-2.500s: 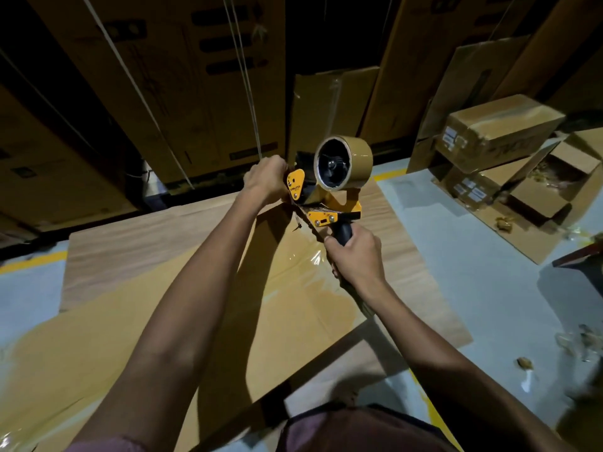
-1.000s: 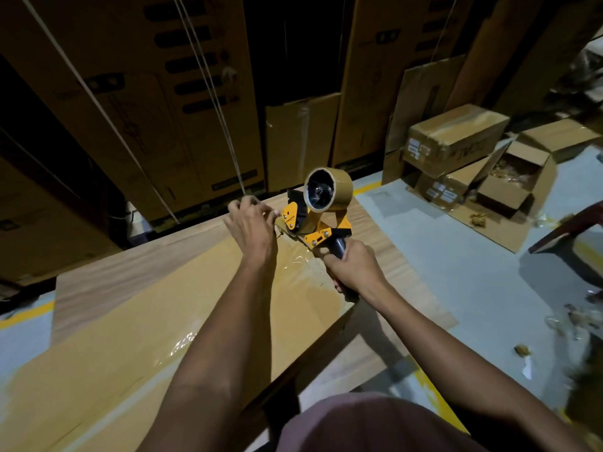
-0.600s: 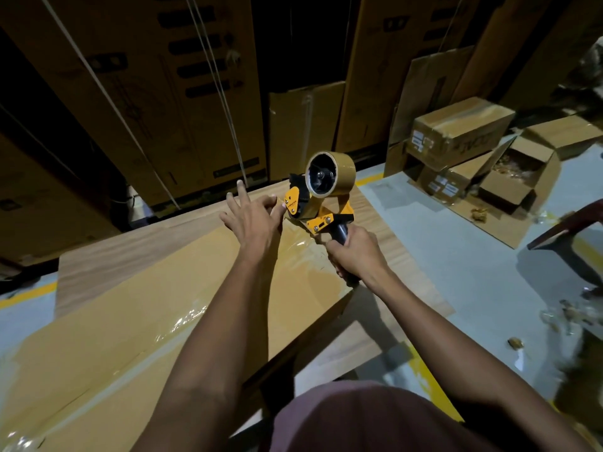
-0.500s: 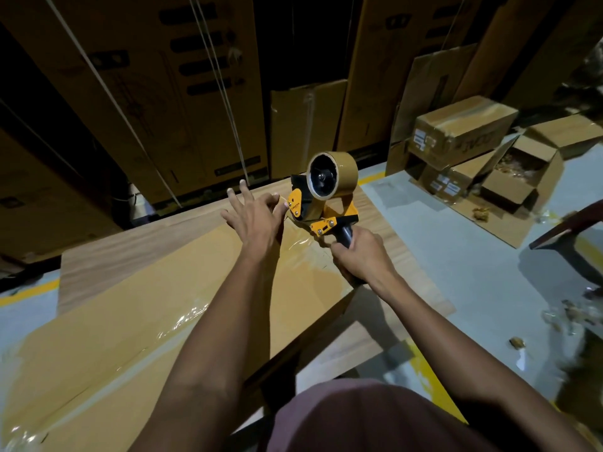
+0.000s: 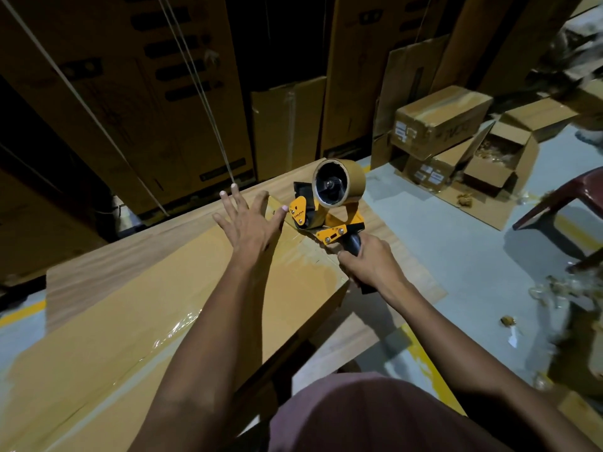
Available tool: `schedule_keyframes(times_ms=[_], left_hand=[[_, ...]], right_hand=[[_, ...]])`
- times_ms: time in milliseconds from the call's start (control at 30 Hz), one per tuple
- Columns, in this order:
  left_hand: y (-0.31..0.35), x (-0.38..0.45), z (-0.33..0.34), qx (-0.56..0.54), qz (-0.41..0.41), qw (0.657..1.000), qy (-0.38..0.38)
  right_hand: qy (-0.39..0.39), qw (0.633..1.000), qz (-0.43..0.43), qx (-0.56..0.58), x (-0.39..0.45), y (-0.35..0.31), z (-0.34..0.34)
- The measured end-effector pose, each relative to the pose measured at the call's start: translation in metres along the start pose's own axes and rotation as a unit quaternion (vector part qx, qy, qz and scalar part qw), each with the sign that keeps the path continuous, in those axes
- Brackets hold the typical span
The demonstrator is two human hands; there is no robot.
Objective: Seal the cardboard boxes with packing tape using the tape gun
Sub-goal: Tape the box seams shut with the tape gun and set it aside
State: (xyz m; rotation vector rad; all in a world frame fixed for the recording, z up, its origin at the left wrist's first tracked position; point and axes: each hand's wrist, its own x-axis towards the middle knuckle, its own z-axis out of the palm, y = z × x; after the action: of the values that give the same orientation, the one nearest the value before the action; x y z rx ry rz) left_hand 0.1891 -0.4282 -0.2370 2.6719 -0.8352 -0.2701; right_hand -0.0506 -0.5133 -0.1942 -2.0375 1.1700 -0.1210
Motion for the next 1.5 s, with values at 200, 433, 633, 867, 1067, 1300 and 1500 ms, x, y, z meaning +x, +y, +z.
schedule_keyframes(times_ms=[200, 433, 633, 867, 1067, 1300, 1500], left_hand=[[0.027, -0.02, 0.007, 0.029, 0.051, 0.998, 0.028], [0.028, -0.03, 0.015, -0.051, 0.068, 0.996, 0.034], [0.027, -0.032, 0.006, -0.056, 0.066, 0.996, 0.021], [0.036, -0.036, 0.007, -0.044, 0.073, 0.996, -0.003], [0.059, -0.061, 0.009, -0.069, 0.125, 0.988, -0.054], [0.053, -0.062, 0.014, -0.126, 0.102, 0.982, -0.092], [0.058, -0.065, 0.008, -0.111, 0.092, 0.984, -0.1]], right_hand=[[0.009, 1.0, 0.009, 0.012, -0.001, -0.002, 0.0], [0.033, 0.999, -0.014, -0.025, -0.007, -0.007, 0.002], [0.03, 0.999, 0.002, -0.017, -0.029, 0.011, -0.004], [0.045, 0.996, 0.036, 0.074, -0.049, 0.046, 0.002], [0.039, 0.998, -0.025, 0.04, -0.051, 0.056, -0.001], [0.01, 0.997, -0.074, -0.025, -0.045, 0.059, -0.012], [-0.009, 0.994, -0.085, -0.073, -0.052, 0.057, -0.038]])
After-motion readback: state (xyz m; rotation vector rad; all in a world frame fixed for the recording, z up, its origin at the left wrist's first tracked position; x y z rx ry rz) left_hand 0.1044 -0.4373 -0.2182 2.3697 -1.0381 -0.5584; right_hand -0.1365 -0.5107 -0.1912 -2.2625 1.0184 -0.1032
